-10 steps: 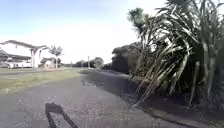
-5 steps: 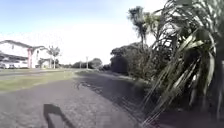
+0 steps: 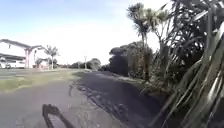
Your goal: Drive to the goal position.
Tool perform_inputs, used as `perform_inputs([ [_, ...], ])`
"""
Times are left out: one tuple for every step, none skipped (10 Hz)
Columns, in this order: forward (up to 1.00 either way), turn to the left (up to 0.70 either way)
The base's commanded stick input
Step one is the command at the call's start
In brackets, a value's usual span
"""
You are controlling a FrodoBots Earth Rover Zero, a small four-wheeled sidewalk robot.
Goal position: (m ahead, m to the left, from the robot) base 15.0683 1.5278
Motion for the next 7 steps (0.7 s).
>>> perform_inputs([
  [1.0,0.0],
  [1.0,0.0],
  [1.0,0.0],
  [1.0,0.0],
  [1.0,0.0],
  [1.0,0.0],
  [1.0,0.0],
])
